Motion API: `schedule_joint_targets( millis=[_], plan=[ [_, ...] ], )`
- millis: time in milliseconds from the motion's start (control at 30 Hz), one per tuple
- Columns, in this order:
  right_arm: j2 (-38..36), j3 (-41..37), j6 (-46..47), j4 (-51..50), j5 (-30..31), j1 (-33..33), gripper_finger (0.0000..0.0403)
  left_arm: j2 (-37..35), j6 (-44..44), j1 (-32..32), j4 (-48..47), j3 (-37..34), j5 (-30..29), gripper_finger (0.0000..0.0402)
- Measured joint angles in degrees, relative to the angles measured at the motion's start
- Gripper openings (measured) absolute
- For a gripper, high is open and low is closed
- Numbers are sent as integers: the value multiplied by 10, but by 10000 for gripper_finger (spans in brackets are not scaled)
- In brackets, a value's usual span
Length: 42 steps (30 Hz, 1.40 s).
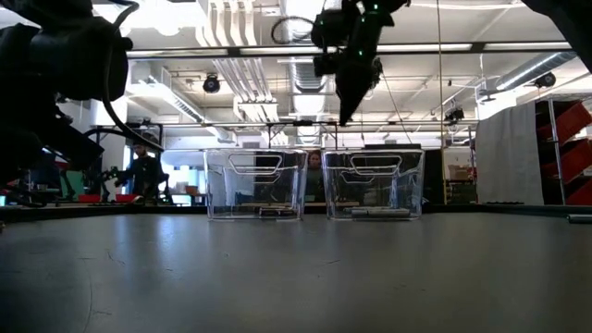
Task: Sort batteries
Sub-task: Put the black battery into the left transparent bin
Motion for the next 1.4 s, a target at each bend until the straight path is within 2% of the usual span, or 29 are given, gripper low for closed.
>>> schedule_joint_targets(
  millis=[267,467,700,833,967,1267,1400],
  plan=[
    [-24,98,17,39,-3,30,130,-3,-11,0,-7,11,-30,12],
    [-51,130,11,94,-38,61,135,-36,1,1,-21,74,-150,11],
    [-77,142,17,138,-50,101,128,-121,48,3,-33,141,-204,10],
    [-76,142,65,171,-85,123,134,-172,65,10,-25,185,-278,10],
    [-54,142,125,246,-134,149,143,-206,117,31,31,229,-357,10],
    [-23,140,156,368,-135,187,162,-220,333,85,230,280,-365,9],
    [-27,150,160,357,-135,189,169,-221,379,126,291,280,-336,9]
  ],
)
